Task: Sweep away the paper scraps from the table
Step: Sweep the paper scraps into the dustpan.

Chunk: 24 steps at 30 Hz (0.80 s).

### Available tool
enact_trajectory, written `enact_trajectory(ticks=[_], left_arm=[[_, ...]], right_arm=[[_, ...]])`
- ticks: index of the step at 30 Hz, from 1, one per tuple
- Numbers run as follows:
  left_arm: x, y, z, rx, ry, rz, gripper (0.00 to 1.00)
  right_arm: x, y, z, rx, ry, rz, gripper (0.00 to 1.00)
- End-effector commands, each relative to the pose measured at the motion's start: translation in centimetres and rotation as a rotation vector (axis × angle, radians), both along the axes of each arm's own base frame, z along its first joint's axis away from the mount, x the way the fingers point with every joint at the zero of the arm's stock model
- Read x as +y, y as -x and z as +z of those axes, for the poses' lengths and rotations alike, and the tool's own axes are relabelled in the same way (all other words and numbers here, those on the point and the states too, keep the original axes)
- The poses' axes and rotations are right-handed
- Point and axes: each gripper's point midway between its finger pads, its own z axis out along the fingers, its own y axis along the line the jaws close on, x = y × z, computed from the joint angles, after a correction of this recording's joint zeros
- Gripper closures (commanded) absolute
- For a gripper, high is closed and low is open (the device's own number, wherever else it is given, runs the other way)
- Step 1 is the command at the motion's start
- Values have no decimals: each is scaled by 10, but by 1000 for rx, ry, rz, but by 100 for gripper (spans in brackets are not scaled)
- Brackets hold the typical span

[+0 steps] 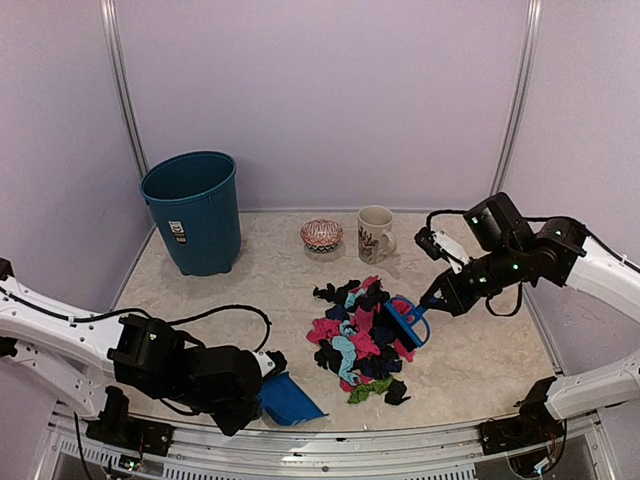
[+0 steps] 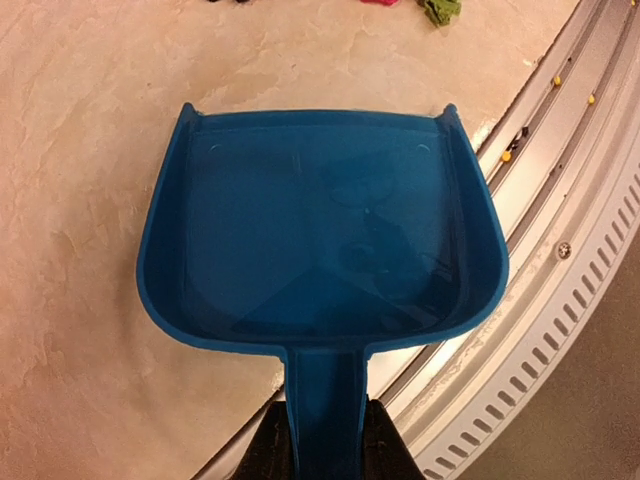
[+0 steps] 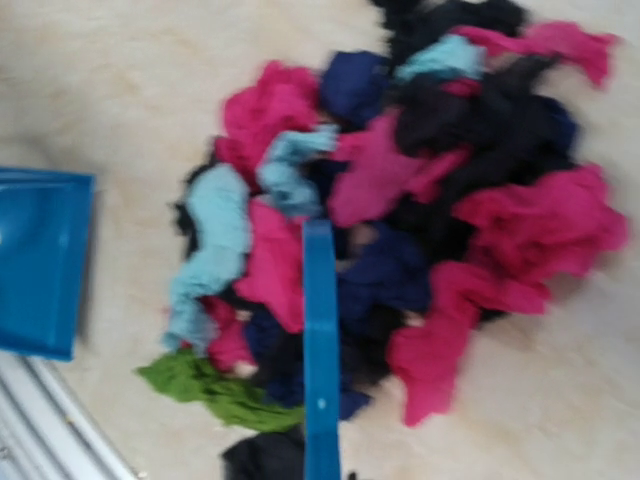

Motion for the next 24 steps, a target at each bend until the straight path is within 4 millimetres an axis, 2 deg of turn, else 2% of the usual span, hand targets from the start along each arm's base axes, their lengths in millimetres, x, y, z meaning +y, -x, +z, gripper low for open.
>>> enact_trajectory(ticks=[1,6,9,12,19,24], left_arm=[[-9,-5,-5,-77,-6,-39,100],[-29,-6,3,-134,26,-63,100],[-38,-5,-2,-142,34,-87,100],[-46,-4,-12,-149,37,-108,100],[-62,-6,-29,-155,58,-128,100],[-66,-14,-34,-173,53,-116,100]], right_arm=[[-25,-10,-7,10,125,-134,100],[-43,-11,-11,38,176,-251,100],[-58,-11,-13,39,214,-329,100],[-62,-9,-19,52,229,-348,100],[-57,-10,-41,92,238,-345,100],[-41,-14,-60,131,229,-301,100]])
